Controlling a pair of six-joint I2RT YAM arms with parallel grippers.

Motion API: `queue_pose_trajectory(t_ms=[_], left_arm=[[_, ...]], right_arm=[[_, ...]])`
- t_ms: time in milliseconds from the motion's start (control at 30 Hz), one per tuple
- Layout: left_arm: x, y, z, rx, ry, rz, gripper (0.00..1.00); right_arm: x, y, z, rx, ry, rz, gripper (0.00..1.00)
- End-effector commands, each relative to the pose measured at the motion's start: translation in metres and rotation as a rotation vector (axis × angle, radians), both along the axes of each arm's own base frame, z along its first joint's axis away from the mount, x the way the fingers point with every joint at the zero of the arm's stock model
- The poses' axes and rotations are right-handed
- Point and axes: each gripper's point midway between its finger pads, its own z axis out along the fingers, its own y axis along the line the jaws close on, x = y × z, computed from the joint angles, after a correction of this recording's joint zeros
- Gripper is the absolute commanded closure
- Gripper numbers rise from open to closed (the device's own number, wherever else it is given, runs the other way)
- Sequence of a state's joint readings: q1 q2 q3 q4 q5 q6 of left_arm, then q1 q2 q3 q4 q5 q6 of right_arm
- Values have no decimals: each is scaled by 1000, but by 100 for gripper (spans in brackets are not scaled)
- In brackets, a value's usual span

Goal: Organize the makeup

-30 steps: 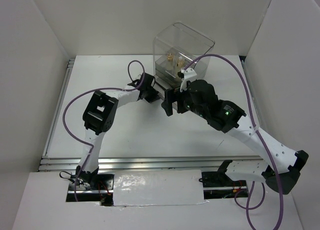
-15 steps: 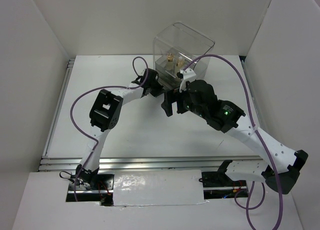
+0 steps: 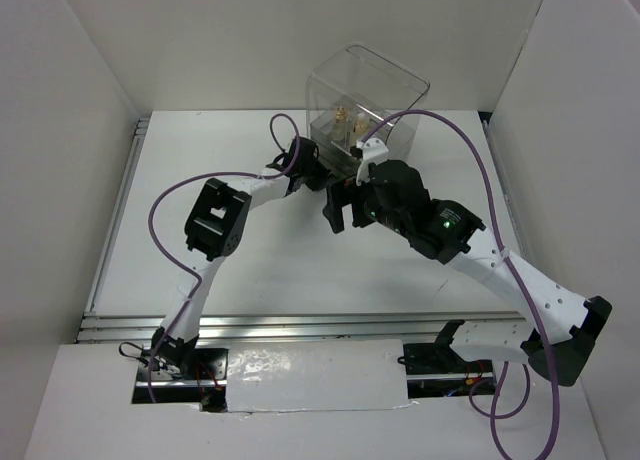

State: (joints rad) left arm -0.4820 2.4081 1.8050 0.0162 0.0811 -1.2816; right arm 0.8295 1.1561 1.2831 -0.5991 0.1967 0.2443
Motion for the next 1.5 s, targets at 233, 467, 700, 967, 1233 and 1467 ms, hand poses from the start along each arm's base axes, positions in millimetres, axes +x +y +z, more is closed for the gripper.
queue_pose_trajectory(t_ms=[233, 467, 700, 967, 1233, 1467], left_arm=[[15, -7, 16, -30, -67, -1, 75], [3, 18, 24, 12, -42, 28, 44], [-48, 85, 63, 224, -1, 76, 22], [-133, 209, 151, 717, 20, 115, 13], [-217, 286, 264, 868, -146, 209, 6], [-288, 338, 292, 894, -277, 332, 4]], right_arm=[[9, 2, 5, 3, -25, -9, 0], [9, 9, 8, 22, -13, 10, 0], [7, 7, 40, 107, -59, -2, 0], [12, -53, 109, 204, -158, -268, 0], [-9, -122, 144, 227, -212, -485, 0], [-37, -167, 155, 268, -250, -574, 0]])
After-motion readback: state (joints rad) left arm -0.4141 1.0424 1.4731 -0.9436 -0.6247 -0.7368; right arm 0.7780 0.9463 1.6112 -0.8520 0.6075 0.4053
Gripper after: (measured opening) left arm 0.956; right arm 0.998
